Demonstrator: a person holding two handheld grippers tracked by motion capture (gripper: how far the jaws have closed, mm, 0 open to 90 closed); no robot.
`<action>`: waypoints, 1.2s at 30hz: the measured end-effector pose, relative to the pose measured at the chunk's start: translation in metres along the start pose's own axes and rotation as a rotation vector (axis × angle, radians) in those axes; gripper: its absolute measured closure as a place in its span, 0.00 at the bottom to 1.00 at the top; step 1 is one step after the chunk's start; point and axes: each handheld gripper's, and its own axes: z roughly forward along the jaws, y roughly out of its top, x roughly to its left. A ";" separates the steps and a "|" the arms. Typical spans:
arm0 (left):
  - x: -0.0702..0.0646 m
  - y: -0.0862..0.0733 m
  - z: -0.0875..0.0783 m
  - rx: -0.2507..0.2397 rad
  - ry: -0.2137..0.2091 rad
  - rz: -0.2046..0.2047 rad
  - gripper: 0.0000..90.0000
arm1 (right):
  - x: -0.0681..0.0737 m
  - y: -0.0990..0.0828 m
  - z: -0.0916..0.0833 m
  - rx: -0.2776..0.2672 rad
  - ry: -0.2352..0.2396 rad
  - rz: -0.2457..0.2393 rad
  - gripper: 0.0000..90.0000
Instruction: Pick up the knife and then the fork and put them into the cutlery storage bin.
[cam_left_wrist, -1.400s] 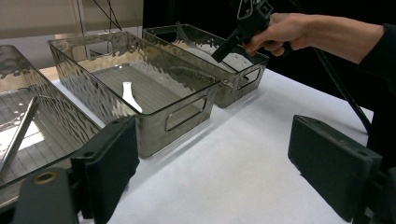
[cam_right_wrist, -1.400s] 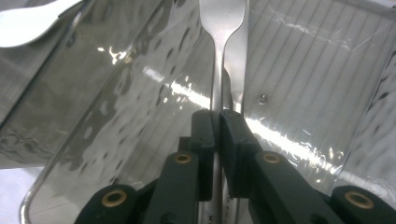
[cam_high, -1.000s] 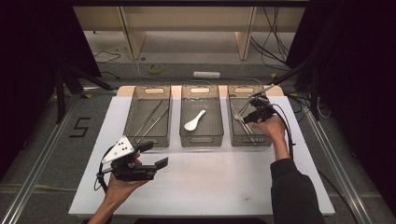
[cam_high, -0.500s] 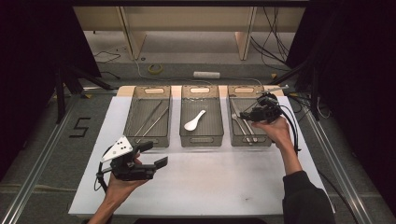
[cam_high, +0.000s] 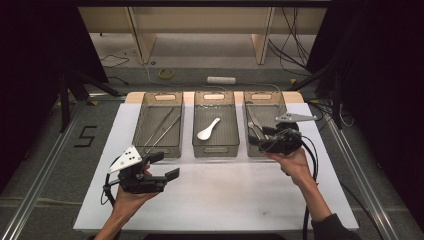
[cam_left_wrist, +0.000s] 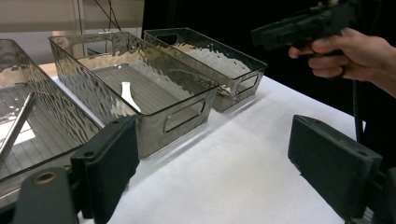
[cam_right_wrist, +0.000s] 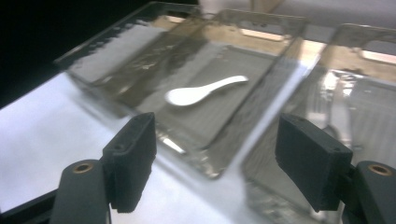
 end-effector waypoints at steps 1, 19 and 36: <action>0.001 0.000 0.000 -0.002 -0.006 -0.007 0.18 | 0.006 -0.004 -0.002 -0.012 0.006 -0.008 0.33; 0.000 -0.001 0.000 0.009 -0.021 -0.018 0.18 | 0.037 -0.057 -0.029 -0.135 0.090 -0.010 0.30; -0.003 -0.003 0.000 0.036 -0.042 -0.016 0.18 | 0.045 -0.090 -0.044 -0.159 0.084 -0.034 0.25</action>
